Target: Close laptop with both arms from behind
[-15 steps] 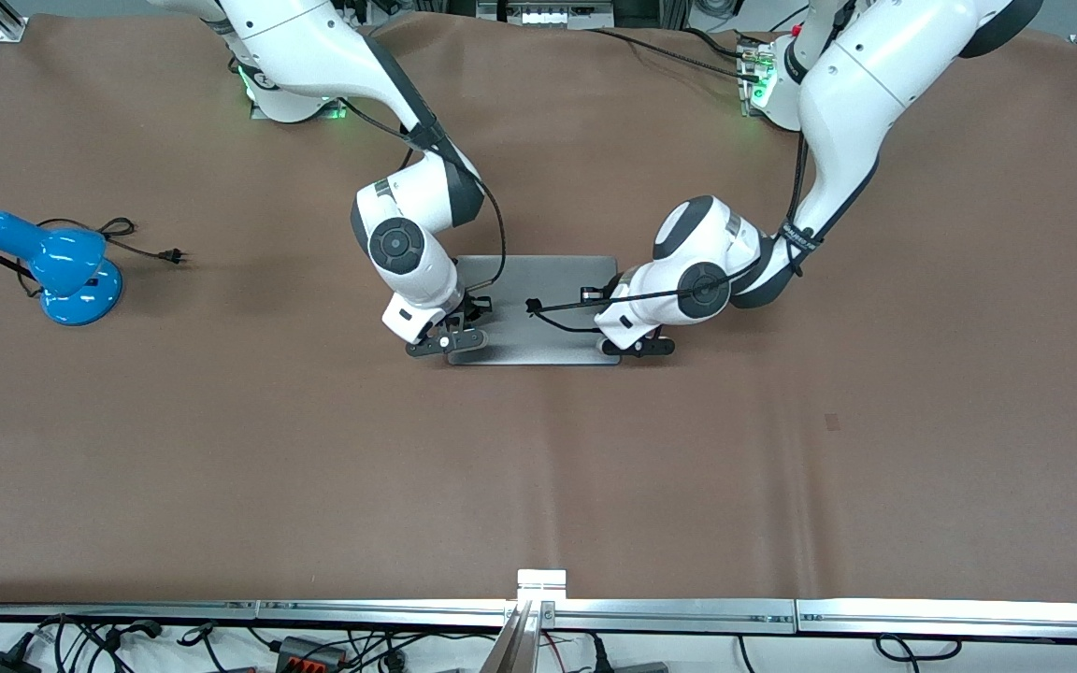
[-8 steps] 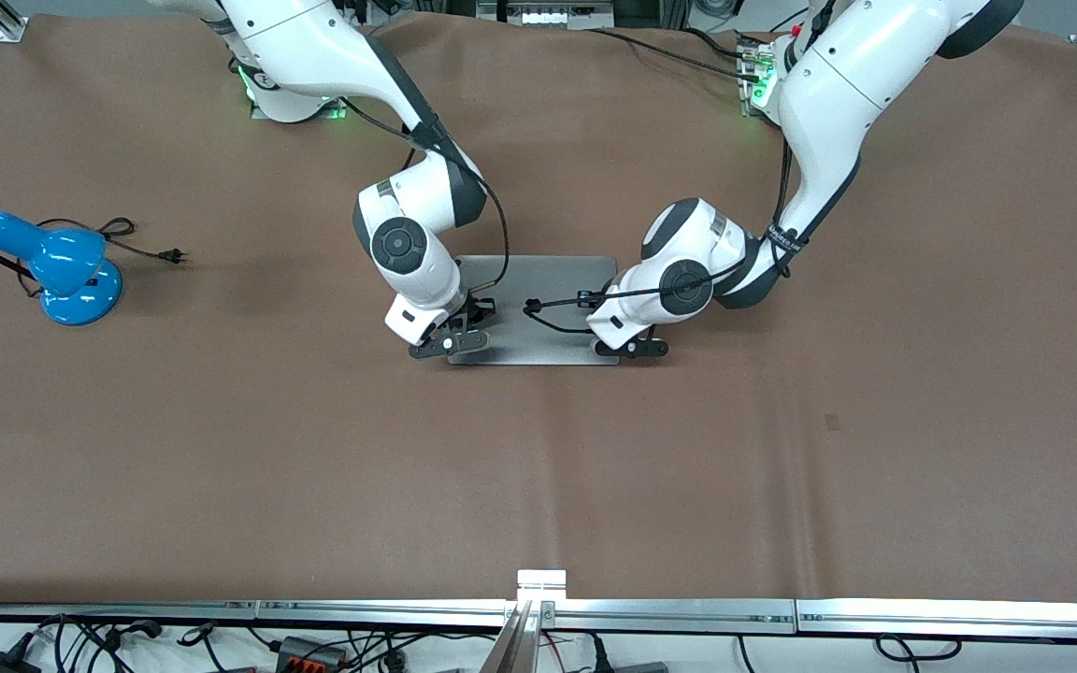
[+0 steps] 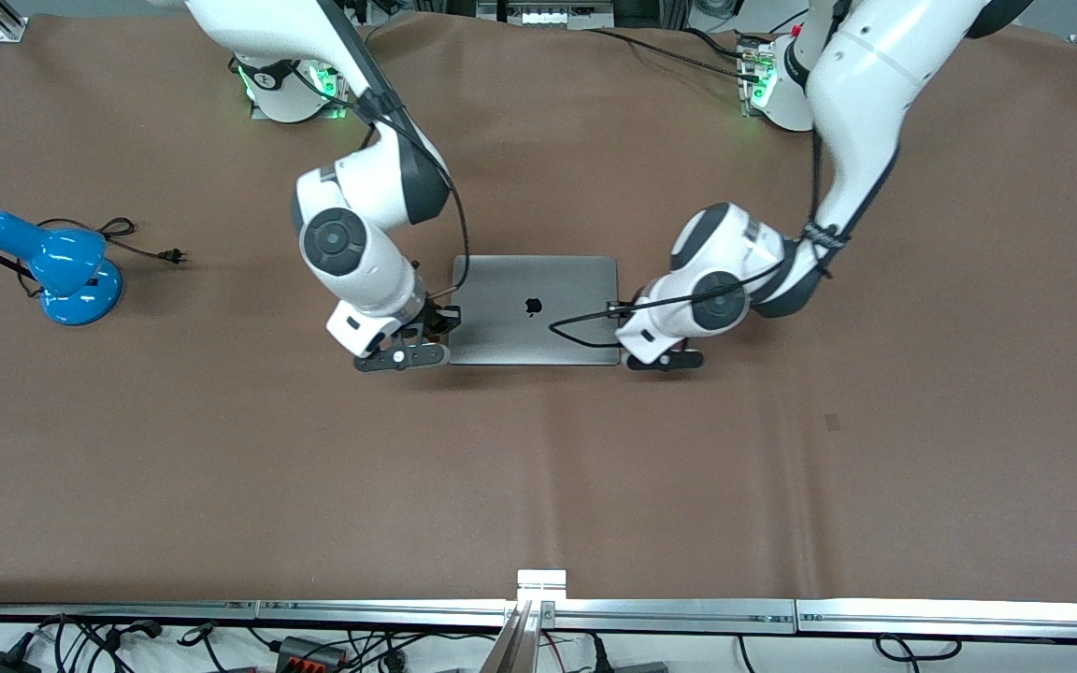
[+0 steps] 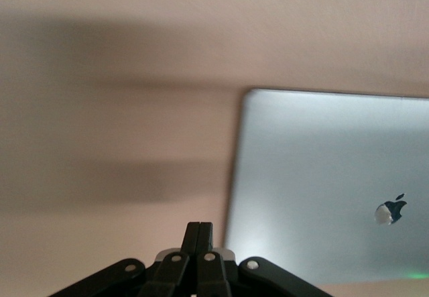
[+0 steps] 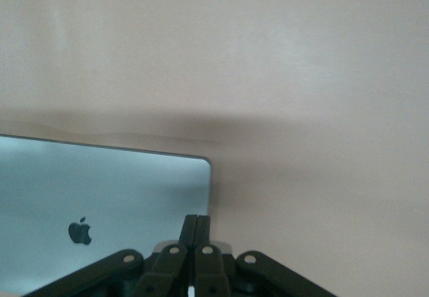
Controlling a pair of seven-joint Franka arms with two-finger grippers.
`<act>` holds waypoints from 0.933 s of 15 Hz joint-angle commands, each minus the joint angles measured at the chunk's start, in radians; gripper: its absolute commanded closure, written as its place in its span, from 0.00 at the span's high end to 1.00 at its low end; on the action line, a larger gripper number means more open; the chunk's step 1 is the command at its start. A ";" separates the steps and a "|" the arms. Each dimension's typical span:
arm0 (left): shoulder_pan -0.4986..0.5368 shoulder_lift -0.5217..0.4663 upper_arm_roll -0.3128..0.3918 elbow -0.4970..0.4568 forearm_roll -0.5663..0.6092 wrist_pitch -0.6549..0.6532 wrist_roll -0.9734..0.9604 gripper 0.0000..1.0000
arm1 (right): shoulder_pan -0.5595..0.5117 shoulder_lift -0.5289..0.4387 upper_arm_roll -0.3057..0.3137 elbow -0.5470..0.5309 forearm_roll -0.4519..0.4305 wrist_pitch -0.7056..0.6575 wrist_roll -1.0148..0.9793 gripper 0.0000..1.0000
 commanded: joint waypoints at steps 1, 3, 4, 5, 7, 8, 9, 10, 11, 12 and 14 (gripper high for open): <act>0.054 -0.176 0.045 -0.022 0.016 -0.189 0.096 0.01 | 0.001 -0.032 -0.062 0.064 -0.015 -0.149 -0.009 0.00; 0.056 -0.298 0.159 -0.022 0.015 -0.321 0.219 0.04 | 0.001 -0.052 -0.111 0.116 -0.015 -0.264 -0.011 0.00; 0.058 -0.355 0.217 -0.022 0.013 -0.382 0.304 0.08 | 0.001 -0.060 -0.137 0.144 -0.015 -0.321 -0.012 0.00; 0.058 -0.401 0.274 -0.022 0.013 -0.425 0.383 0.14 | 0.001 -0.073 -0.163 0.170 -0.015 -0.373 -0.015 0.00; 0.058 -0.483 0.389 -0.017 0.012 -0.459 0.536 0.56 | 0.000 -0.087 -0.223 0.234 -0.014 -0.502 -0.046 0.00; 0.058 -0.513 0.433 -0.008 0.015 -0.458 0.599 1.00 | 0.001 -0.087 -0.249 0.267 -0.014 -0.562 -0.061 0.00; 0.061 -0.521 0.450 0.018 0.015 -0.458 0.659 1.00 | 0.000 -0.087 -0.272 0.296 -0.014 -0.611 -0.073 0.00; 0.068 -0.524 0.469 0.050 0.016 -0.464 0.686 1.00 | -0.002 -0.087 -0.290 0.320 -0.012 -0.639 -0.081 0.05; 0.070 -0.532 0.484 0.078 0.018 -0.496 0.686 1.00 | -0.002 -0.087 -0.303 0.336 -0.012 -0.657 -0.077 0.45; 0.071 -0.555 0.487 0.087 0.021 -0.531 0.681 1.00 | 0.000 -0.087 -0.317 0.342 -0.012 -0.659 -0.077 0.99; 0.073 -0.592 0.472 0.070 0.062 -0.539 0.638 1.00 | -0.002 -0.087 -0.334 0.347 -0.010 -0.657 -0.081 1.00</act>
